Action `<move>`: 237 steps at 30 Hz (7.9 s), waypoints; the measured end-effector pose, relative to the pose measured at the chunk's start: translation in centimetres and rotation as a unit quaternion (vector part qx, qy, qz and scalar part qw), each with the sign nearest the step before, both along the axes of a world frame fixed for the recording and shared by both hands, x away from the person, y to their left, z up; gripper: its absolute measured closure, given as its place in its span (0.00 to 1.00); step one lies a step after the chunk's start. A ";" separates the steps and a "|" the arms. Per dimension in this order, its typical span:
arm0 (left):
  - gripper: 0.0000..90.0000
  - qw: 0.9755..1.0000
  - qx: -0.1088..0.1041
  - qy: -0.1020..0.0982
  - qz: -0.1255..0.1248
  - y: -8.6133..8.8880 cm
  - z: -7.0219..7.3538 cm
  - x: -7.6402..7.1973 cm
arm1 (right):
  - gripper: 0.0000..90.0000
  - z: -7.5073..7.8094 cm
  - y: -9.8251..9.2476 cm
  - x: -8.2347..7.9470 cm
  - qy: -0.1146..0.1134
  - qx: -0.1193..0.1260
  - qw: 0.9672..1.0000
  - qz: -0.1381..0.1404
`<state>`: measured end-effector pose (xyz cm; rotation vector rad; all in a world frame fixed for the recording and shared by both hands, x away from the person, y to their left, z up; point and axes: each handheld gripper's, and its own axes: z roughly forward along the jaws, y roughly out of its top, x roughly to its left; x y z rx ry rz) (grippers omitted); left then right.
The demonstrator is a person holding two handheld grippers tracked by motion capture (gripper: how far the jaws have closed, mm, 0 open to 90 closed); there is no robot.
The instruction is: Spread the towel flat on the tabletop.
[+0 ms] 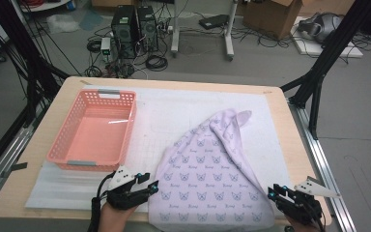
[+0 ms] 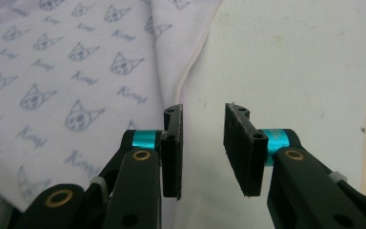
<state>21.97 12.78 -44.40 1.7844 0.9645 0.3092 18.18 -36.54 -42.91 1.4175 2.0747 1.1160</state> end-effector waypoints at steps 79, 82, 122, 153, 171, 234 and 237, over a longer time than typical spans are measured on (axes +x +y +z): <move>0.50 1.000 -0.003 0.005 -0.029 -0.7 -0.2 6.4 | 0.96 0.2 22.8 23.5 0.048 -0.122 0.975 0.179; 0.50 1.000 -0.003 0.006 -0.029 -0.7 -0.1 6.3 | 0.96 1.6 21.9 22.7 0.021 -0.093 0.979 0.178; 0.55 0.997 -0.016 0.019 -0.067 -6.5 0.6 9.8 | 0.68 2.2 4.6 8.8 -0.070 -0.026 0.995 0.063; 0.94 0.988 0.106 0.052 -0.096 -19.3 -0.4 15.6 | 0.62 0.3 1.9 9.4 -0.022 -0.056 0.997 0.046; 0.94 0.983 0.123 0.054 0.125 -8.4 0.6 20.1 | 0.62 0.2 2.0 9.5 -0.022 -0.048 0.997 0.048; 0.49 0.998 0.007 0.062 0.027 -4.4 0.7 13.8 | 0.60 0.6 1.6 10.4 -0.028 -0.015 0.999 0.029; 0.47 0.998 0.000 0.056 0.005 -4.6 1.0 12.7 | 0.60 0.5 1.6 10.5 -0.029 -0.019 0.999 0.031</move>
